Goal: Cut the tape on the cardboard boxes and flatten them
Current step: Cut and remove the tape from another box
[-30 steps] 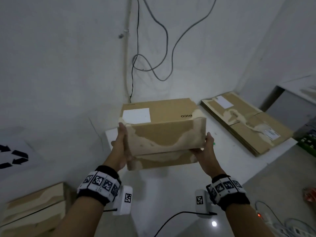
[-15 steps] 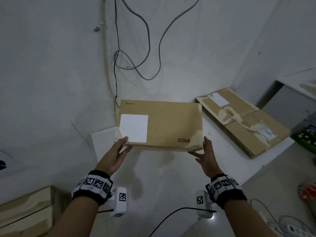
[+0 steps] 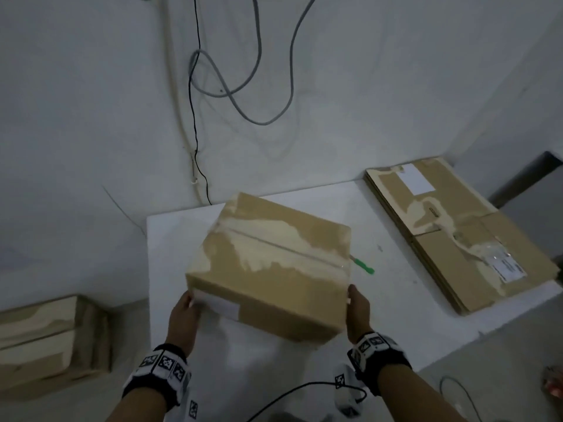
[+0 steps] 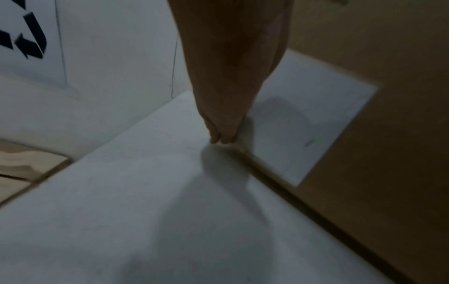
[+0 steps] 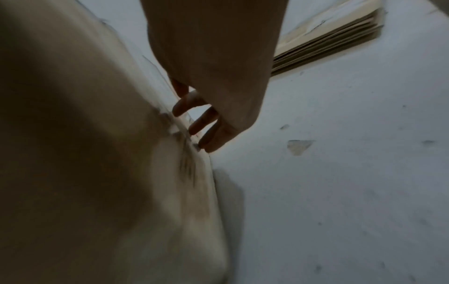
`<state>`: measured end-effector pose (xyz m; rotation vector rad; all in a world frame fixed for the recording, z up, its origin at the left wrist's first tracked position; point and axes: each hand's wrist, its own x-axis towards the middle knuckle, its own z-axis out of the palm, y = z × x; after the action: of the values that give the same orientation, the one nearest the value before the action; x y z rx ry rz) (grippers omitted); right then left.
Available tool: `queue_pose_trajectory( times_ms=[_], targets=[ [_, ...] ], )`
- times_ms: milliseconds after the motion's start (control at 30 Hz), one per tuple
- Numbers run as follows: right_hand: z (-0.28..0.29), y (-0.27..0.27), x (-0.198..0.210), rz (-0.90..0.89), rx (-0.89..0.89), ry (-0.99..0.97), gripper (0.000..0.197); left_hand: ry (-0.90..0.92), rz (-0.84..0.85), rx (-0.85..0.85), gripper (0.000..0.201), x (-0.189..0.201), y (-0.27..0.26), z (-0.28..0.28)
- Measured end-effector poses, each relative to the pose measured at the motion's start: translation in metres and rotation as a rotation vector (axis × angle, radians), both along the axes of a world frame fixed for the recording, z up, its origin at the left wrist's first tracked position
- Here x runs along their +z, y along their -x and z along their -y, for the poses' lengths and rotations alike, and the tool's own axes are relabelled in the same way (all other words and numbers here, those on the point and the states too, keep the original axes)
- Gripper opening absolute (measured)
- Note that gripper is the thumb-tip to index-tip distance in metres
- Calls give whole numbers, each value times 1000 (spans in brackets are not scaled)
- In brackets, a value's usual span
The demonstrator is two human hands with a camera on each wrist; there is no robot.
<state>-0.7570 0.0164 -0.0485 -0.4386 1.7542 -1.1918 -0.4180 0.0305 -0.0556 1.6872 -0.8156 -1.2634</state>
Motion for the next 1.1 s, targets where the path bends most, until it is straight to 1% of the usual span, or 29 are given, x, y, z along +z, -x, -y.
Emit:
queue_pose_trajectory(
  times_ms=[33, 67, 133, 167, 233, 267, 300, 333, 367, 400, 433, 467, 500, 533, 567, 633, 667, 733, 767, 800, 900, 967, 1033, 1100],
  targets=[
    [6, 7, -3, -12, 32, -20, 28, 13, 17, 88, 25, -2, 5, -1],
    [13, 17, -7, -59, 64, -12, 30, 67, -9, 190, 27, 0, 11, 0],
    [33, 41, -15, -283, 168, 20, 31, 140, -182, 419, 30, 8, 21, 4],
    [43, 54, -18, -423, 243, 18, 29, 166, -211, 514, 29, 14, 27, 7],
    [65, 76, -22, -632, 371, 35, 22, 210, -125, 646, 23, 24, 36, 17],
    [75, 87, -26, -691, 439, 50, 24, 245, -92, 709, 21, 29, 40, 22],
    [84, 96, -26, -735, 523, 26, 32, 278, -75, 755, 29, 34, 45, 27],
    [91, 106, -32, -783, 620, 4, 41, 285, 25, 781, 41, 36, 50, 32],
    [95, 114, -38, -830, 724, -29, 47, 277, 160, 791, 54, 39, 58, 35],
    [98, 122, -45, -875, 815, -56, 50, 268, 312, 779, 63, 40, 63, 39],
    [97, 127, -52, -918, 874, -82, 49, 242, 467, 721, 67, 42, 70, 40],
    [96, 132, -57, -955, 902, -104, 44, 181, 581, 657, 65, 48, 78, 42],
    [93, 133, -59, -985, 889, -113, 35, 98, 644, 609, 60, 52, 86, 43],
    [90, 135, -62, -987, 856, -97, 23, 40, 680, 569, 58, 55, 91, 43],
    [87, 137, -63, -980, 832, -72, 14, -3, 737, 532, 57, 58, 96, 42],
    [86, 140, -65, -944, 815, -26, 13, -23, 951, 416, 57, 58, 102, 38],
    [85, 141, -62, -909, 821, -18, 10, -36, 1015, 363, 56, 55, 104, 36],
    [91, 140, -54, -851, 819, -28, 31, -36, 1042, 314, 53, 56, 109, 35],
    [96, 138, -48, -841, 800, -3, 35, -45, 1051, 295, 52, 57, 111, 35],
    [102, 133, -38, -815, 766, 27, 35, -70, 1070, 264, 52, 60, 112, 36],
    [128, 114, 4, -612, 611, 205, 27, -111, 1176, 139, 52, 66, 111, 37],
    [149, 94, 36, -645, 556, 379, 22, -77, 1211, 96, 51, 68, 112, 37],
    [169, 70, 68, -654, 574, 519, 19, -66, 1203, 69, 51, 68, 112, 37],
    [182, 39, 93, -664, 662, 610, 18, -80, 1176, 60, 50, 68, 110, 37]
  ],
)
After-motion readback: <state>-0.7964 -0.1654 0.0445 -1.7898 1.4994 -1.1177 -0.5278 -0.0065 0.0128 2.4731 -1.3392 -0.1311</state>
